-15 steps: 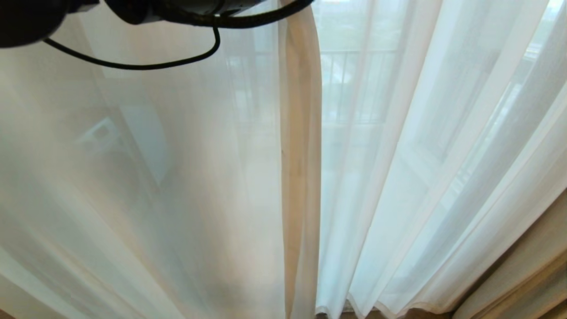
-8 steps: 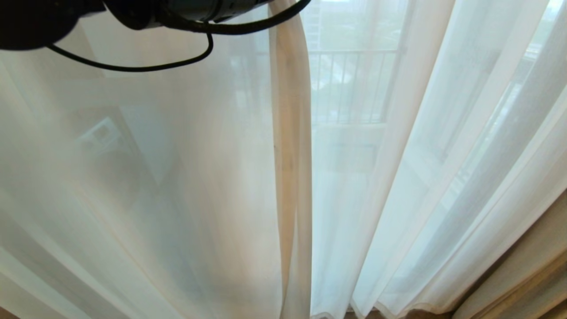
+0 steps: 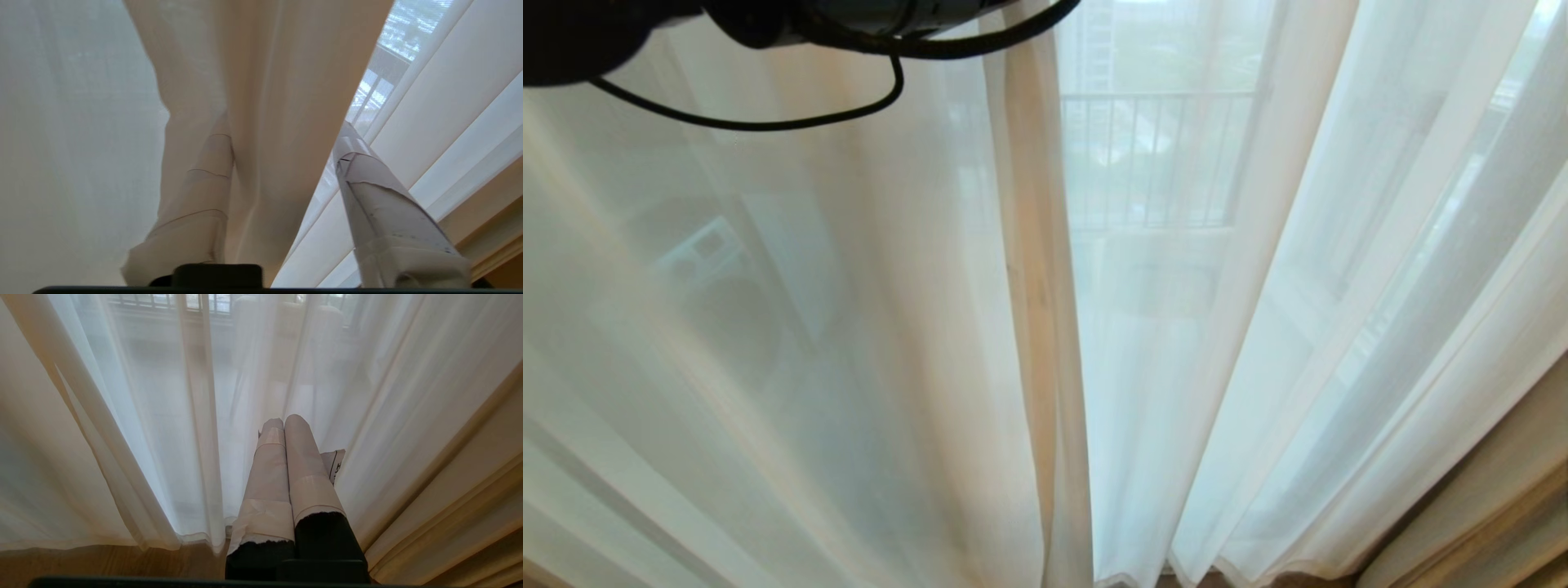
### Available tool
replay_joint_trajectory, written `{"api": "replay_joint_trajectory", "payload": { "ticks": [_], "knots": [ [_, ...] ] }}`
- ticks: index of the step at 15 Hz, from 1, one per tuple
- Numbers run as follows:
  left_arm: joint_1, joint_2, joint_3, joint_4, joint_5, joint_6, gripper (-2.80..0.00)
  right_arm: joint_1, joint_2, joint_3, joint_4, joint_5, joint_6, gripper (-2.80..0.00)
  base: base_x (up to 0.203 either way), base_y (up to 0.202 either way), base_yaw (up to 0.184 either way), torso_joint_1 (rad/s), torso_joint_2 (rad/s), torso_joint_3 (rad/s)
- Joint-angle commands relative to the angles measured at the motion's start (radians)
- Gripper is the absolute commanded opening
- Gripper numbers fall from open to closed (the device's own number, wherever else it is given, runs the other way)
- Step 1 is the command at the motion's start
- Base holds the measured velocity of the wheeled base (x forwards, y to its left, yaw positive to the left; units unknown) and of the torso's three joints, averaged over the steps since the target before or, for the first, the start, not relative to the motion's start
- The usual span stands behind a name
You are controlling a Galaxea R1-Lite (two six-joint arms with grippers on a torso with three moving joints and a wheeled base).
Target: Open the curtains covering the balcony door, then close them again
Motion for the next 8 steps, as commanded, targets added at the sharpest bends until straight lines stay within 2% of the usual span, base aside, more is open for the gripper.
{"api": "replay_joint_trajectory", "payload": {
  "ticks": [1, 4, 8],
  "knots": [
    [0.018, -0.038, 0.003, 0.011, 0.005, -0.004, 0.0, 0.0, 0.001, 0.0, 0.0, 0.001, -0.001, -2.8, 0.0, 0.0, 0.0, 0.0, 0.0, 0.0],
    [0.021, -0.094, 0.041, 0.047, 0.062, -0.001, 0.0, 0.0, 0.001, 0.0, 0.0, 0.001, -0.001, -2.8, 0.0, 0.0, 0.0, 0.0, 0.0, 0.0],
    [0.048, -0.237, 0.223, 0.071, 0.1, 0.002, 0.0, 0.0, 0.001, 0.0, 0.0, 0.001, -0.001, -2.8, 0.0, 0.0, 0.0, 0.0, 0.0, 0.0]
  ]
}}
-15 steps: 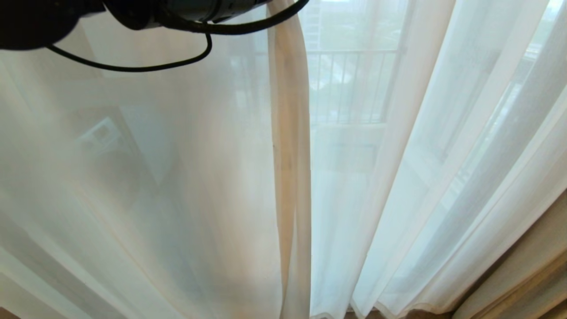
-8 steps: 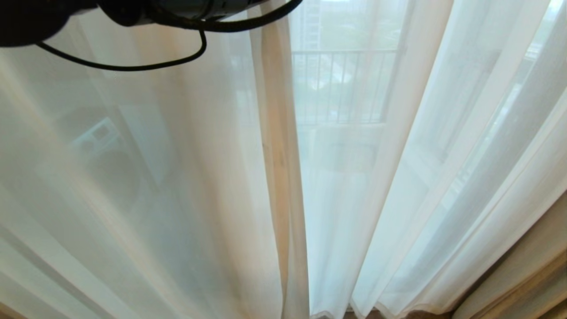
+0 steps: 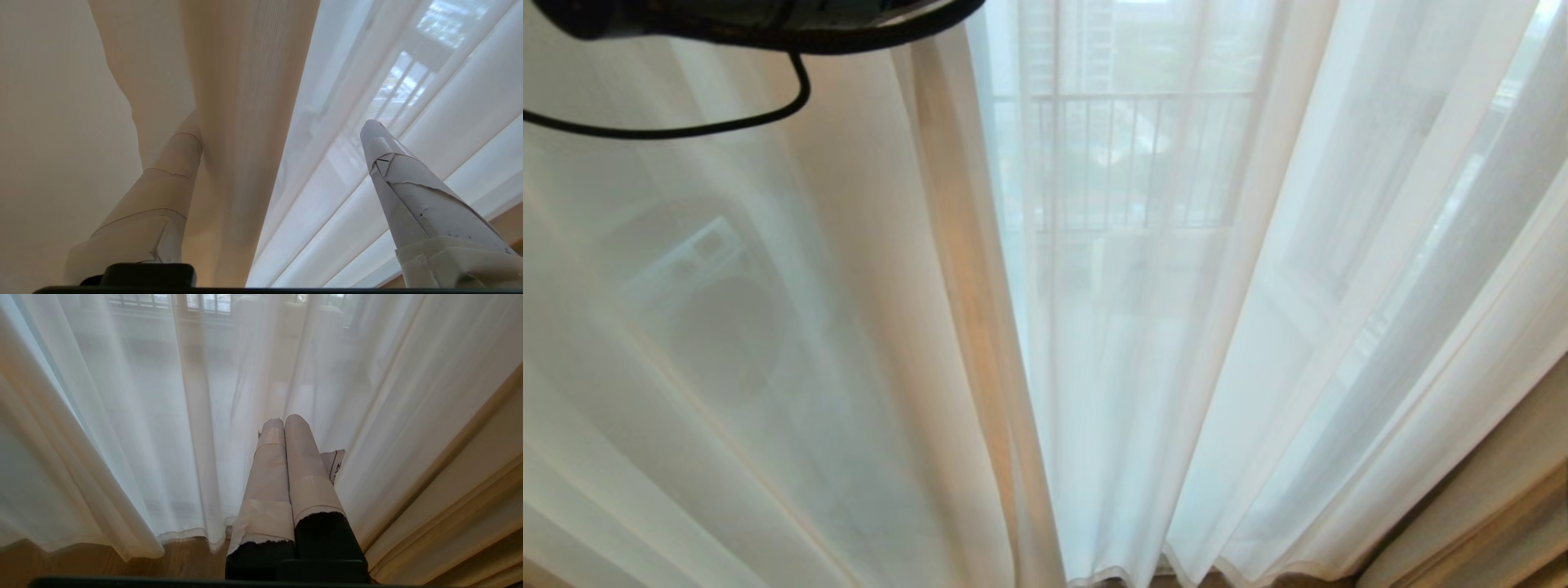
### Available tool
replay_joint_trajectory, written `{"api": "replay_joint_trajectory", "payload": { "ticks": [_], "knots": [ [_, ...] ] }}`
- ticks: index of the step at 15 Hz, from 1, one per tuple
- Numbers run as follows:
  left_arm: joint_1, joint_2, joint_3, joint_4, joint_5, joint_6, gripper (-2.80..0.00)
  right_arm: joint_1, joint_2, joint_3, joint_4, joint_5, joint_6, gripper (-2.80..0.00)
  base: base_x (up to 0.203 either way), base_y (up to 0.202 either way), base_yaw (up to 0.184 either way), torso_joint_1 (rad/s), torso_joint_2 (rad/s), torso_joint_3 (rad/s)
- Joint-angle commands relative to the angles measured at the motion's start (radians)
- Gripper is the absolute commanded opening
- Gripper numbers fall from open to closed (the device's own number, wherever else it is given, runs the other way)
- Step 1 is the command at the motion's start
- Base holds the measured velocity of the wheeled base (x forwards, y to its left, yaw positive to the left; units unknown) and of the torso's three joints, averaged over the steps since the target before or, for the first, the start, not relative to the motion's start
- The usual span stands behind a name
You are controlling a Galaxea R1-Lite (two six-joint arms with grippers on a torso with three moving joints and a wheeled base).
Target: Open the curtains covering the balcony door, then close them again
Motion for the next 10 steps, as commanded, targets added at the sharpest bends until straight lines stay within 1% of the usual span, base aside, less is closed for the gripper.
{"api": "replay_joint_trajectory", "payload": {
  "ticks": [1, 5, 10],
  "knots": [
    [0.028, -0.123, 0.122, 0.01, 0.007, -0.002, 0.0, 0.0, 0.001, 0.0, 0.0, 0.001, -0.001, -2.8, 0.0, 0.0, 0.0, 0.0, 0.0, 0.0],
    [0.136, -0.271, 0.322, 0.052, 0.018, -0.002, 0.0, 0.0, 0.001, 0.0, 0.0, 0.001, -0.001, -2.8, 0.0, 0.0, 0.0, 0.0, 0.0, 0.0],
    [0.267, -0.452, 0.587, 0.061, 0.016, 0.001, 0.0, 0.0, 0.001, 0.0, 0.0, 0.001, -0.001, -2.8, 0.0, 0.0, 0.0, 0.0, 0.0, 0.0]
  ]
}}
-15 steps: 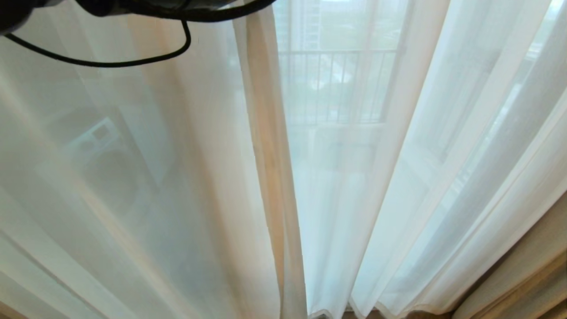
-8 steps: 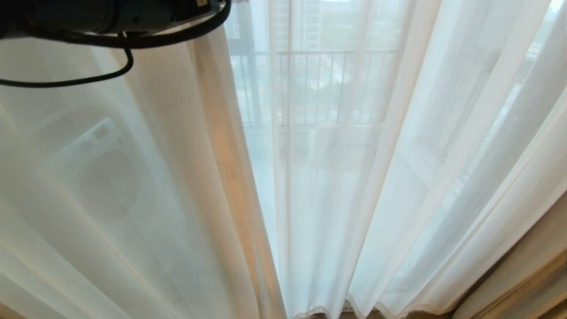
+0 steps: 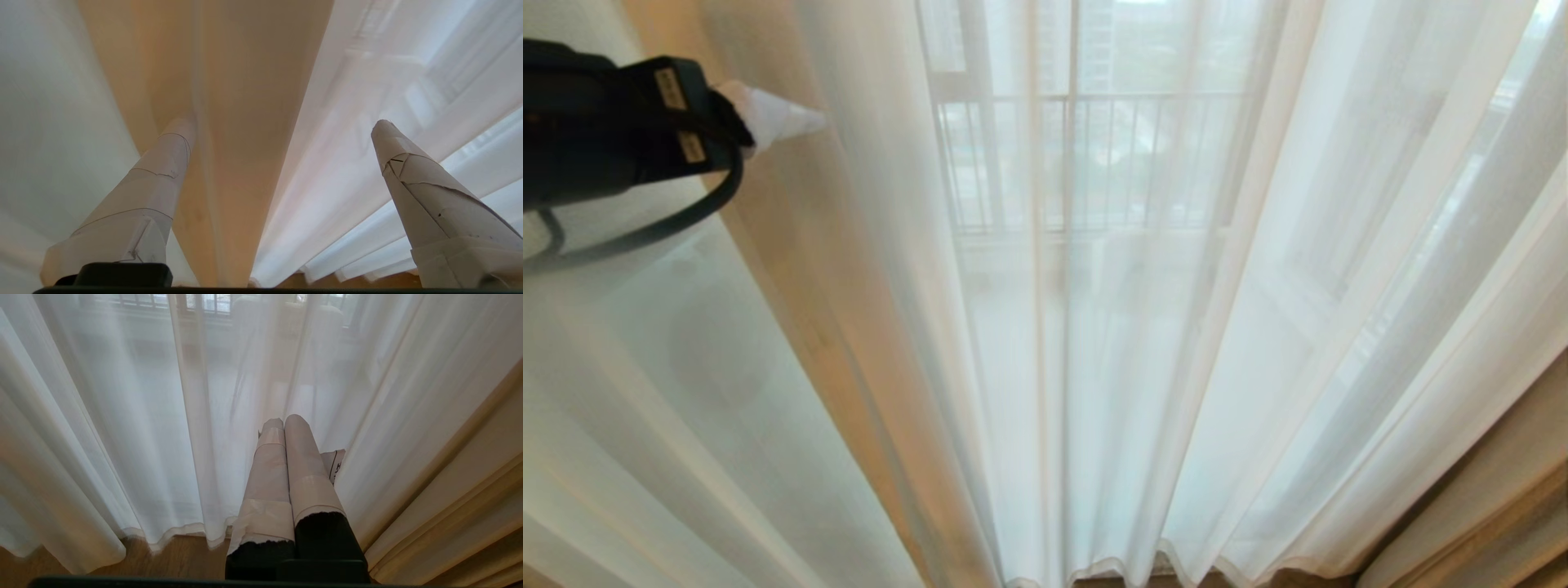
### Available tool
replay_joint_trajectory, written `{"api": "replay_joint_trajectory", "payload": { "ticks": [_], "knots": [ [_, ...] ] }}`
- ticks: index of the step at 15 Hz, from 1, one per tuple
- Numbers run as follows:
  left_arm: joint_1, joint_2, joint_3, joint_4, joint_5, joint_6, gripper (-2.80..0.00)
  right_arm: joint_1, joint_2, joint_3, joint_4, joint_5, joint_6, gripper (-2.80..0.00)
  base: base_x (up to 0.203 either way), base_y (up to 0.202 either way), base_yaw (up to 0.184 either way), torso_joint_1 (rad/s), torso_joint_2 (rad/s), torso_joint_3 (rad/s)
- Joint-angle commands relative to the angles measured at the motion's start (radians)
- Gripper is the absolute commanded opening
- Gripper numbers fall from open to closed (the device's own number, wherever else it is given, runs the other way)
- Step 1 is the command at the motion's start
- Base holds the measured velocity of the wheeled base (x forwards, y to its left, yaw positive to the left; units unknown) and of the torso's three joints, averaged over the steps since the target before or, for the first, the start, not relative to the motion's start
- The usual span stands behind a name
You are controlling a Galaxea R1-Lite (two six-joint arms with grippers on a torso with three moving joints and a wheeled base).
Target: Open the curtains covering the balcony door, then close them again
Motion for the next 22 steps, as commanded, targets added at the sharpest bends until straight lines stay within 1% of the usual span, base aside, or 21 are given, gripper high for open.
{"api": "replay_joint_trajectory", "payload": {
  "ticks": [1, 4, 8, 12, 13, 14, 15, 17, 20, 21, 22],
  "knots": [
    [0.06, -0.123, 0.116, 0.001, 0.0, -0.002, 0.0, 0.0, 0.001, 0.0, 0.0, 0.001, -0.001, -2.8, 0.0, 0.0, 0.0, 0.0, 0.0, 0.0],
    [0.137, -0.212, 0.246, 0.001, -0.002, -0.003, 0.0, 0.0, 0.001, 0.0, 0.0, 0.001, -0.001, -2.8, 0.0, 0.0, 0.0, 0.0, 0.0, 0.0],
    [0.26, -0.325, 0.433, -0.002, -0.006, -0.002, 0.0, 0.0, 0.001, 0.0, 0.0, 0.001, -0.001, -2.8, 0.0, 0.0, 0.0, 0.0, 0.0, 0.0],
    [0.331, -0.446, 0.564, -0.002, -0.018, -0.003, 0.0, 0.0, 0.001, 0.0, 0.0, 0.001, -0.001, -2.8, 0.0, 0.0, 0.0, 0.0, 0.0, 0.0],
    [0.345, -0.473, 0.586, -0.001, -0.032, -0.002, -2.8, 0.0, 0.001, 0.0, 0.0, 0.001, -0.001, -2.8, 0.0, 0.0, 0.0, 0.0, 0.0, 0.0],
    [0.362, -0.505, 0.608, 0.0, -0.05, 0.007, -2.8, 0.0, 0.001, 0.0, 0.0, 0.001, -0.001, -2.8, 0.0, 0.0, 0.0, 0.0, 0.0, 0.0],
    [0.386, -0.529, 0.63, 0.0, -0.06, 0.029, -2.8, 0.0, 0.001, 0.0, 0.0, 0.001, -0.002, -2.8, 0.0, 0.0, 0.0, 0.0, 0.0, 0.0],
    [0.422, -0.569, 0.658, 0.002, -0.066, 0.062, -2.8, 0.0, 0.001, 0.0, 0.0, 0.001, -0.002, -2.8, 0.0, 0.0, 0.0, 0.0, 0.0, 0.0],
    [0.433, -0.63, 0.69, 0.004, -0.071, 0.066, -2.8, 0.0, 0.001, 0.0, 0.0, 0.001, -0.002, -2.8, 0.0, 0.0, 0.0, 0.0, 0.0, 0.0],
    [0.437, -0.662, 0.707, 0.004, -0.086, 0.066, -2.8, 0.0, 0.001, 0.0, 0.0, 0.001, -0.001, -2.8, 0.0, 0.0, 0.0, 0.0, 0.0, 0.0],
    [0.463, -0.693, 0.725, 0.004, -0.115, 0.069, -2.8, 0.0, 0.001, 0.0, 0.0, 0.001, -0.001, -2.8, 0.0, 0.0, 0.0, 0.0, 0.0, 0.0]
  ]
}}
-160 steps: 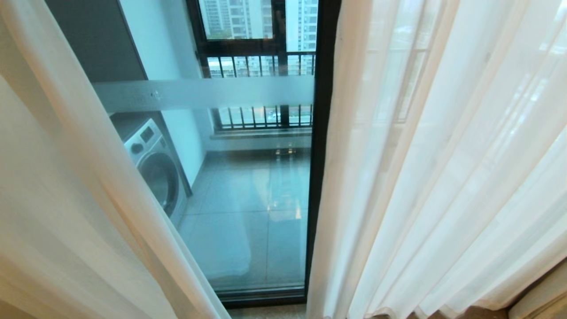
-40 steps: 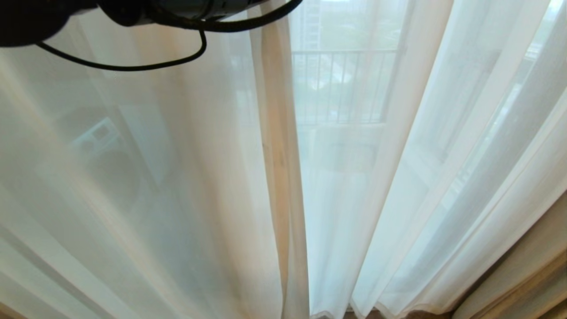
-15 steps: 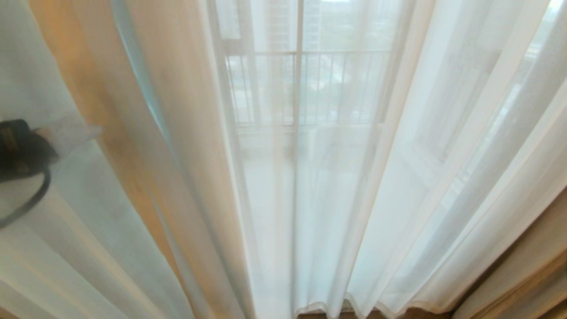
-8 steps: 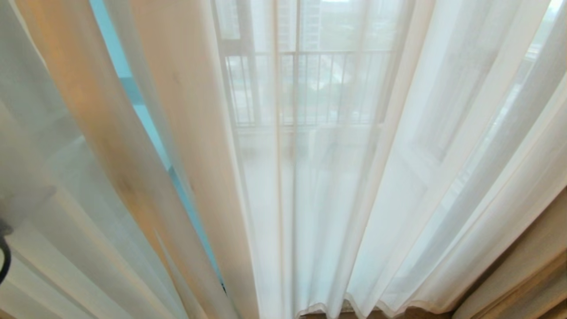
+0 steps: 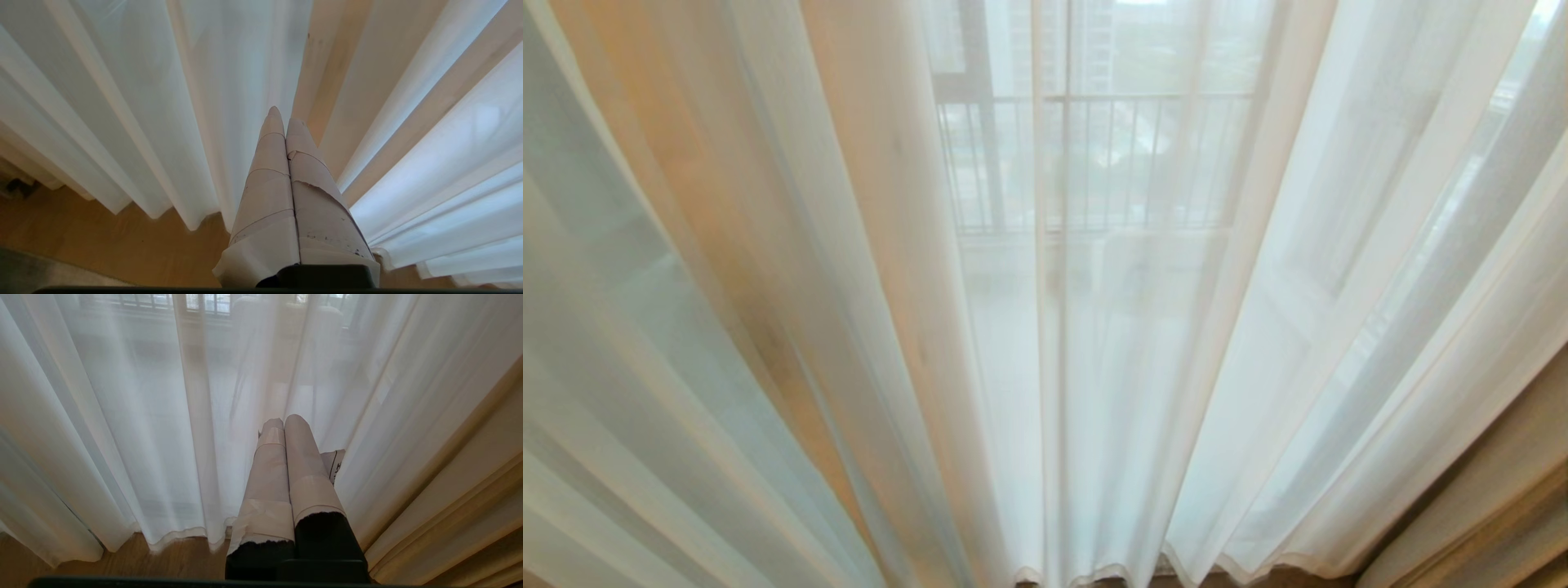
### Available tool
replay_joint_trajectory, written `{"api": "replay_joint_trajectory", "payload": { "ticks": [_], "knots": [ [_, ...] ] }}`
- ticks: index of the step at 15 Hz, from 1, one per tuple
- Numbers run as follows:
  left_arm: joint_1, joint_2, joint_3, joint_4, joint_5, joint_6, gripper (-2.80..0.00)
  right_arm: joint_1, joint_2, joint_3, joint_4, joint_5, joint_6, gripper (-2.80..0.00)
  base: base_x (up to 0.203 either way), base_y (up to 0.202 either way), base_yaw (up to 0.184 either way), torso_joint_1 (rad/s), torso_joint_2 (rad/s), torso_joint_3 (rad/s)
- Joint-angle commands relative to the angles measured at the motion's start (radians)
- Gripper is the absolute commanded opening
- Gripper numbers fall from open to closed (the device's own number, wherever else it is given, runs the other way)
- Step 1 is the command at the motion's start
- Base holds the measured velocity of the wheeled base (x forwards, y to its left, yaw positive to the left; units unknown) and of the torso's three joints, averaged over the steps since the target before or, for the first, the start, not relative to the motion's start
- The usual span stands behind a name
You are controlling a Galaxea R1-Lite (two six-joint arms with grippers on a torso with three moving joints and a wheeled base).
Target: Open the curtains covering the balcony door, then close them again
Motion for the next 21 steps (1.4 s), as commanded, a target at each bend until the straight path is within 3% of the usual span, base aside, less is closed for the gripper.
{"api": "replay_joint_trajectory", "payload": {
  "ticks": [1, 4, 7, 8, 11, 13, 18, 21],
  "knots": [
    [0.074, -0.096, 0.043, 0.001, -0.056, 0.01, -2.8, 0.0, 0.001, 0.0, 0.0, 0.001, -0.001, -2.8, 0.0, 0.0, 0.0, 0.0, 0.0, 0.0],
    [0.164, -0.228, 0.113, 0.002, -0.179, 0.058, -2.8, 0.0, 0.001, 0.0, 0.0, 0.001, -0.001, -2.8, 0.0, 0.0, 0.0, 0.0, 0.0, 0.0],
    [0.163, -0.356, 0.162, 0.057, -0.244, 0.116, -2.8, 0.0, 0.001, 0.0, 0.0, 0.001, -0.001, -2.8, 0.0, 0.0, 0.0, 0.0, 0.0, 0.0],
    [0.141, -0.372, 0.181, 0.081, -0.242, 0.14, -2.8, 0.0, 0.001, 0.0, 0.0, 0.001, -0.001, -2.8, 0.0, 0.0, 0.0, 0.0, 0.0, 0.0],
    [0.106, -0.376, 0.261, -0.025, -0.23, 0.166, -2.8, 0.0, 0.001, 0.0, 0.0, 0.001, -0.001, -2.8, 0.0, 0.0, 0.0, 0.0, 0.0, 0.0],
    [0.069, -0.448, 0.319, -0.052, -0.238, 0.217, -2.8, 0.0, 0.001, 0.0, 0.0, 0.001, -0.002, -2.8, 0.0, 0.0, 0.0, 0.0, 0.0, 0.0],
    [0.041, -0.647, 0.488, 0.001, -0.255, 0.379, -2.8, 0.0, 0.001, 0.0, 0.0, 0.001, -0.001, -2.8, 0.0, 0.0, 0.0, 0.0, 0.0, 0.0],
    [0.04, -0.646, 0.546, -0.087, -0.269, 0.368, -2.8, 0.0, 0.001, 0.0, 0.0, 0.001, -0.001, -2.8, 0.0, 0.0, 0.0, 0.0, 0.0, 0.0]
  ]
}}
